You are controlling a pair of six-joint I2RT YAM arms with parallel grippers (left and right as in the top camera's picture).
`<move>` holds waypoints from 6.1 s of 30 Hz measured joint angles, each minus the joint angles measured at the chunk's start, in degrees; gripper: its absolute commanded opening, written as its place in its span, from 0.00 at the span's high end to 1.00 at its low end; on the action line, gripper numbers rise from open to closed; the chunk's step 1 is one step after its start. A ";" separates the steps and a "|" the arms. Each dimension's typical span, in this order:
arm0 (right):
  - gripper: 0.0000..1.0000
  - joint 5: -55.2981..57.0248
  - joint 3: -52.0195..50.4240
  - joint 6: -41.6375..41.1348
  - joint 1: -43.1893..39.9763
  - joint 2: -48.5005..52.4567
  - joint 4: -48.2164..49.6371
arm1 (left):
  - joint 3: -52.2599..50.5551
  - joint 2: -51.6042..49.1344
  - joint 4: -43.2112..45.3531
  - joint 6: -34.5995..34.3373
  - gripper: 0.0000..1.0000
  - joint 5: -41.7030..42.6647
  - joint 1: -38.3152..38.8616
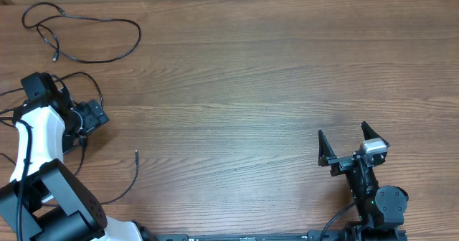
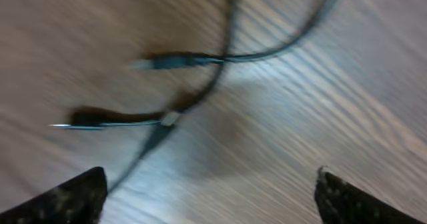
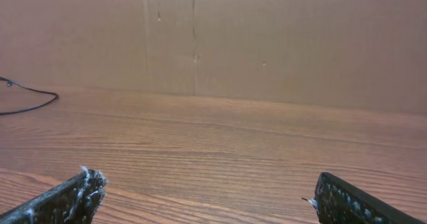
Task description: Untangle cables
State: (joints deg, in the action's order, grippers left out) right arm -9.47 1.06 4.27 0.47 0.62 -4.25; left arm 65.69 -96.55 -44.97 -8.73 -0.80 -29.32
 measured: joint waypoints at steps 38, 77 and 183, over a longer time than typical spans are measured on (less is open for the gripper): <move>0.00 0.02 0.00 0.04 0.00 0.00 0.02 | -0.20 -10.99 1.70 20.65 0.31 -1.03 -2.36; 0.00 0.04 0.00 0.04 0.00 0.00 -0.02 | -1.97 -10.27 -2.89 22.67 0.82 2.36 -3.02; 0.00 0.02 0.00 0.02 0.00 0.00 0.00 | 23.71 51.30 -47.65 11.63 0.01 15.10 42.95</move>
State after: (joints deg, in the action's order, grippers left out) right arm -9.45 1.06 4.29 0.47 0.62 -4.25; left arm 89.41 -45.25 -92.62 2.90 14.31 13.63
